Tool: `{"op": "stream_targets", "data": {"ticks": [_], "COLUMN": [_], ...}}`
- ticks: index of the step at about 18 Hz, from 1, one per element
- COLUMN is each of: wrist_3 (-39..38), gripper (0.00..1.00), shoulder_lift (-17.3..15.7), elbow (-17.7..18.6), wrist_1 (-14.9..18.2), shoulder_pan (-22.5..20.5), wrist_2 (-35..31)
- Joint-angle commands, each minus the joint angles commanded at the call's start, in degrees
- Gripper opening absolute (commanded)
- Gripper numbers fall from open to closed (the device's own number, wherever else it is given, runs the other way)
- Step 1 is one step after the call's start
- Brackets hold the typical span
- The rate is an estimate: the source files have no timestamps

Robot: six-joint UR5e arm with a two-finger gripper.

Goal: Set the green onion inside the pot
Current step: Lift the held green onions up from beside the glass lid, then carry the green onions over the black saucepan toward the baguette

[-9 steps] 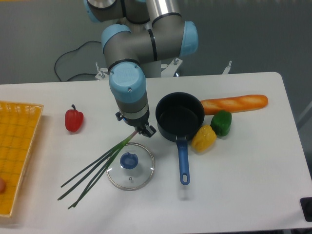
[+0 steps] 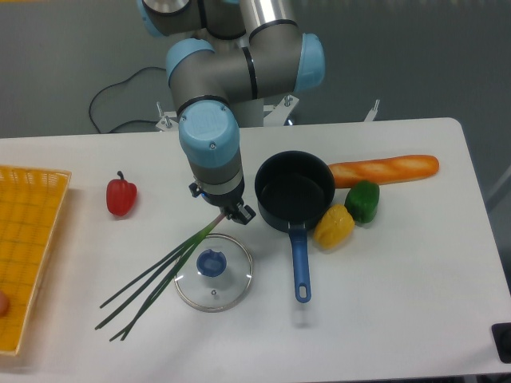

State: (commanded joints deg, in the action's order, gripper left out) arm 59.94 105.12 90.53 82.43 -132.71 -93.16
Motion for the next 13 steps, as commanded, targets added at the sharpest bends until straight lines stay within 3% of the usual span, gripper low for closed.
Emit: {"op": "stream_targets", "data": {"ticks": [13], "wrist_3": [6.58], "gripper": [0.21], "shoulder_lift": [-2.90], "elbow": [-1.93], "wrist_1": [11.43], "shoulder_pan": [-1.50], "wrist_2": [-8.08]}}
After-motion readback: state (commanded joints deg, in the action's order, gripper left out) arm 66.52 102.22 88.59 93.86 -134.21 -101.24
